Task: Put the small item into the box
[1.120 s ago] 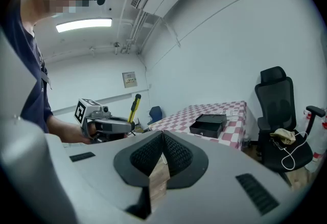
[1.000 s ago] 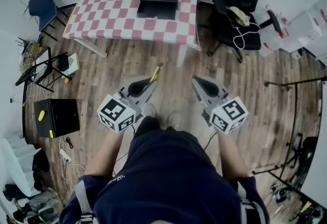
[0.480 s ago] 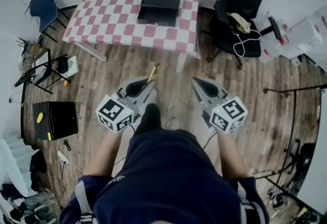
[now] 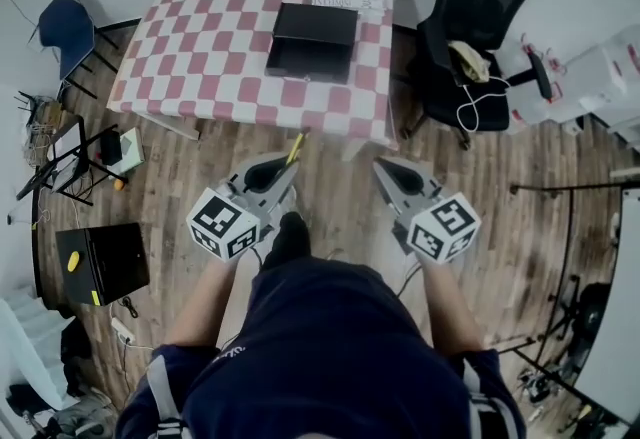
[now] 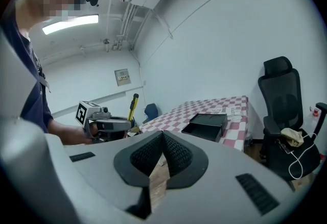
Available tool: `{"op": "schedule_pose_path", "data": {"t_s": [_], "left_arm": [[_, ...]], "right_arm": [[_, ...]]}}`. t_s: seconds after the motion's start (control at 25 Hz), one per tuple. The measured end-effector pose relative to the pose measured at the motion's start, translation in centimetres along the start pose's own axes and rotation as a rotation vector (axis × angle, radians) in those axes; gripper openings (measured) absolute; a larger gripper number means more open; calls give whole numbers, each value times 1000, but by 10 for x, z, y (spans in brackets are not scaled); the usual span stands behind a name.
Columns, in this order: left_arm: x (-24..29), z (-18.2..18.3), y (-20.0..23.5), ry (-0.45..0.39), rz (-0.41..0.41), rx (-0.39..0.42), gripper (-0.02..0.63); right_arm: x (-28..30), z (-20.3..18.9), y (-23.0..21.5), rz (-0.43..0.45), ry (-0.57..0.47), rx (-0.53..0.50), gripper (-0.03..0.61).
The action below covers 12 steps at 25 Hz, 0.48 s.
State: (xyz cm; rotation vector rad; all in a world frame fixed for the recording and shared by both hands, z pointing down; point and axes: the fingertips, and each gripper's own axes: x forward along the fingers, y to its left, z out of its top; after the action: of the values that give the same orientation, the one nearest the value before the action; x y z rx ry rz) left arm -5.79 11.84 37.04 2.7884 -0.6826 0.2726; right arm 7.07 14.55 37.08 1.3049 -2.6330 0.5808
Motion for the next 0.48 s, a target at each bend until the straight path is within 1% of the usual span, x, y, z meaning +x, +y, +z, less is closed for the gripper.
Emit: {"op": "schedule_pose_path", "data": {"t_s": [0.24, 0.48], "left_arm": [[17, 11, 85, 15, -32, -20, 48], [25, 30, 162, 27, -67, -11, 48]], "right_arm": [[82, 29, -19, -21, 22, 10, 15], [154, 61, -29, -45, 42, 4, 15]]}}
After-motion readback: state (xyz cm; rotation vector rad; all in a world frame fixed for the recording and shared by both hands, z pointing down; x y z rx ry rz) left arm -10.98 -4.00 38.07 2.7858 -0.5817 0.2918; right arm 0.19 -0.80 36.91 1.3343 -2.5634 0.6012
